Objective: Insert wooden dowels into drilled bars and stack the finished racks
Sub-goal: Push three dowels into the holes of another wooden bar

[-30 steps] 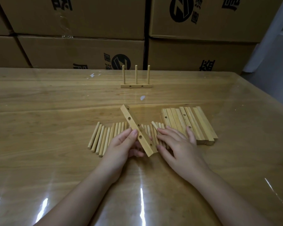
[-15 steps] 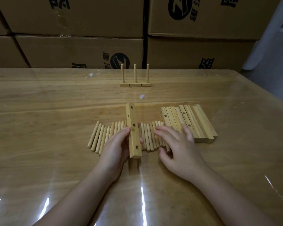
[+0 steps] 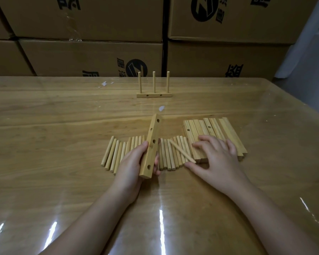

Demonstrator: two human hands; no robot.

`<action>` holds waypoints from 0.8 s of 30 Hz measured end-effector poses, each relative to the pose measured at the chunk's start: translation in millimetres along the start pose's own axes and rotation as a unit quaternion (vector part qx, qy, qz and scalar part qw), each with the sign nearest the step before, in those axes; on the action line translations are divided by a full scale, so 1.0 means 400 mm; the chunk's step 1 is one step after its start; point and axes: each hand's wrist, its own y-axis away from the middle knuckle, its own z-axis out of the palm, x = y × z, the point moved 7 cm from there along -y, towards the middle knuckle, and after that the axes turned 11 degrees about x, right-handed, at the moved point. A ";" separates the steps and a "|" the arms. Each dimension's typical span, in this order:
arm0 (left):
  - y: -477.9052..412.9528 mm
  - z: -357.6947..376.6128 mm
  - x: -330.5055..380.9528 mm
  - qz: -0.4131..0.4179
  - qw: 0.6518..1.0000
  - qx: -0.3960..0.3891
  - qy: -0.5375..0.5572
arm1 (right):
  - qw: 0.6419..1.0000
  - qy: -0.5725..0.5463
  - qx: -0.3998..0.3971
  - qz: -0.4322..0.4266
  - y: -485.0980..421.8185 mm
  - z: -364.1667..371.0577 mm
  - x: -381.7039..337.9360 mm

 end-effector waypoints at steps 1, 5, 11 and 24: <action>0.000 -0.001 0.000 0.001 1.000 0.000 0.001 | 1.000 -0.010 0.011 -0.001 -0.002 -0.004 -0.001; -0.001 -0.003 -0.001 0.003 1.000 -0.004 0.005 | 0.997 -0.057 0.048 -0.011 -0.008 -0.016 -0.012; -0.001 0.000 0.003 0.021 1.000 -0.019 -0.009 | 0.971 -0.212 0.097 0.055 -0.012 -0.035 -0.009; 0.006 0.012 0.016 0.054 0.997 -0.027 -0.039 | 0.806 -0.538 0.109 0.220 -0.015 -0.033 0.017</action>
